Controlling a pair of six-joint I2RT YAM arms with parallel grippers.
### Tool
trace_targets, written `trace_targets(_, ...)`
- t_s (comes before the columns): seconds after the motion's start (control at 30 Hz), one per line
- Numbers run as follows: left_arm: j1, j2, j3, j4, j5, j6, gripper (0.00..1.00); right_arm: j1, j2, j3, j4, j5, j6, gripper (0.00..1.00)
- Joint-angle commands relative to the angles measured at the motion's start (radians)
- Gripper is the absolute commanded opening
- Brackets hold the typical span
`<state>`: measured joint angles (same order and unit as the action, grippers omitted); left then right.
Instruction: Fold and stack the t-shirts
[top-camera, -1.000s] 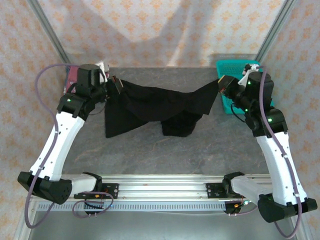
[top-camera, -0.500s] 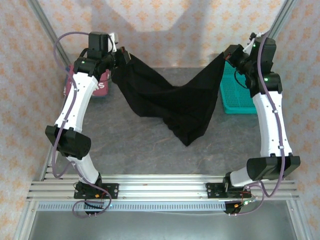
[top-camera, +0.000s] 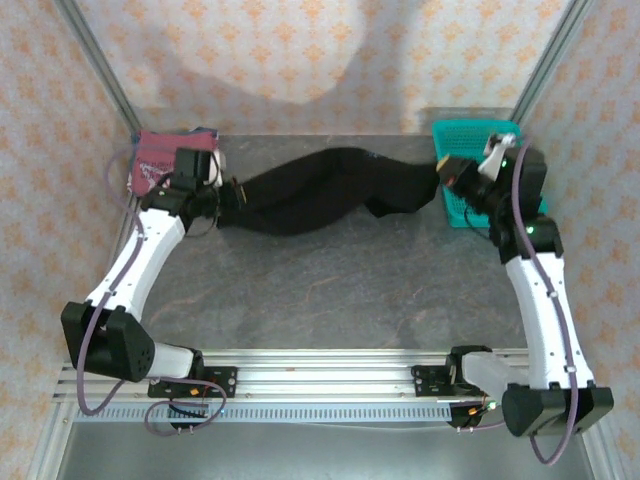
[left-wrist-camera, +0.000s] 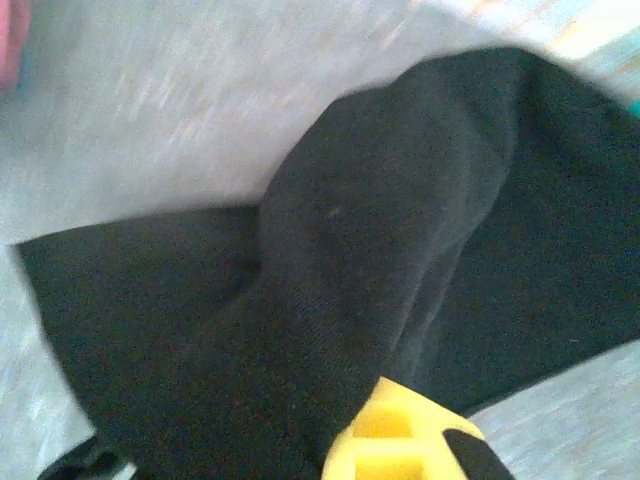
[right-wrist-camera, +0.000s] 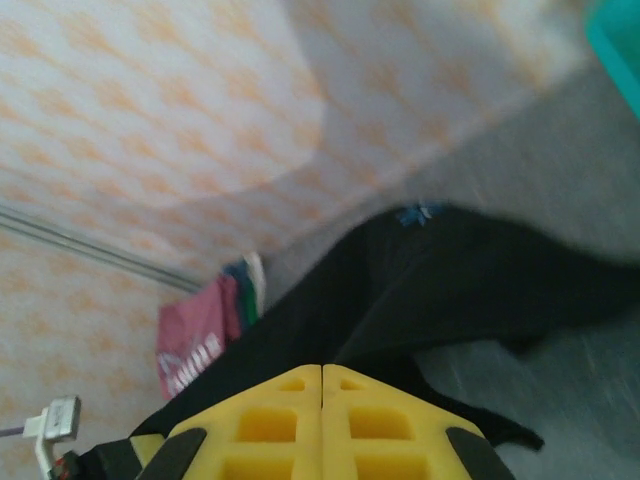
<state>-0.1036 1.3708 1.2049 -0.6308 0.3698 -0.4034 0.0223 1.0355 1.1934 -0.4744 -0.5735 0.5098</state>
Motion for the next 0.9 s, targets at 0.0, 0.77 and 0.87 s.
trace_targets(0.0,0.009,-0.006,-0.127,0.056,-0.067,-0.035,0.21,-0.006,-0.067,-0.169,-0.046,-0.004,0.052,0.0)
trace_targets(0.77,-0.201,-0.269,-0.376,-0.287,-0.188,-0.295,0.65,0.002,0.197,-0.146,0.002,-0.022,0.013,0.0)
trace_targets(0.87,-0.213,-0.246,-0.441,-0.272,-0.227,-0.316,0.63,0.001,0.209,-0.142,-0.003,-0.018,0.002,0.0)
